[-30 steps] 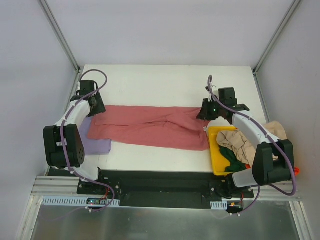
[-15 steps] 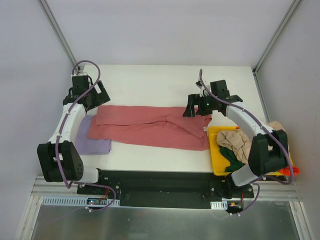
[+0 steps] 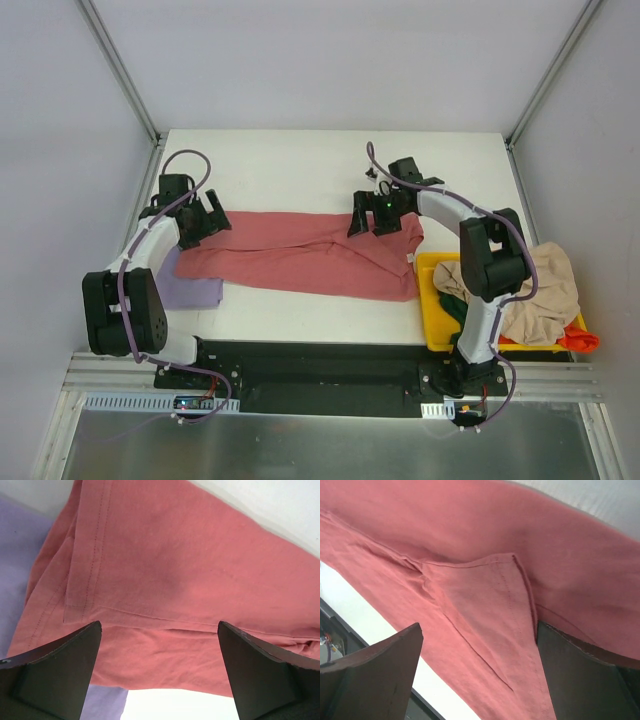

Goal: Fold and stack the t-shirts
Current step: Fold the other side of the tshirt into a rectangle

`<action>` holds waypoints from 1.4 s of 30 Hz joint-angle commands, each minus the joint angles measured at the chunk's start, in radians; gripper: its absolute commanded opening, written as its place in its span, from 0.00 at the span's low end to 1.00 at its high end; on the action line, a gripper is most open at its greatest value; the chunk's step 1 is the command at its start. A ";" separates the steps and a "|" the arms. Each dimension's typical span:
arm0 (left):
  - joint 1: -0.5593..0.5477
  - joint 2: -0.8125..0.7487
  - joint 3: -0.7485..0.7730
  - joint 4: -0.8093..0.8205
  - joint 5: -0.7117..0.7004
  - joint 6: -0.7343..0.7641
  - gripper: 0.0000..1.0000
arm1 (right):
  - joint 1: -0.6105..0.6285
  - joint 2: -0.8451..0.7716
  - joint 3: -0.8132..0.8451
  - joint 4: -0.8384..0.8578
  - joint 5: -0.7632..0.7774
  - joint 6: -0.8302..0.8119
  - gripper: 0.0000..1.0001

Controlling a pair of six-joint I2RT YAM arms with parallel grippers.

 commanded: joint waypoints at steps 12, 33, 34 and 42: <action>-0.004 -0.042 -0.051 0.058 -0.009 -0.018 0.99 | 0.162 -0.109 -0.061 -0.054 -0.100 -0.039 0.96; -0.007 -0.069 -0.062 0.072 0.047 -0.018 0.99 | 0.478 -0.404 -0.185 -0.122 0.470 0.152 0.96; -0.005 -0.064 -0.060 0.070 0.053 -0.018 0.99 | 0.498 -0.387 -0.181 -0.099 0.486 0.127 0.96; -0.004 -0.050 -0.054 0.072 0.052 -0.016 0.99 | 0.526 -0.083 0.051 -0.230 0.673 0.182 0.85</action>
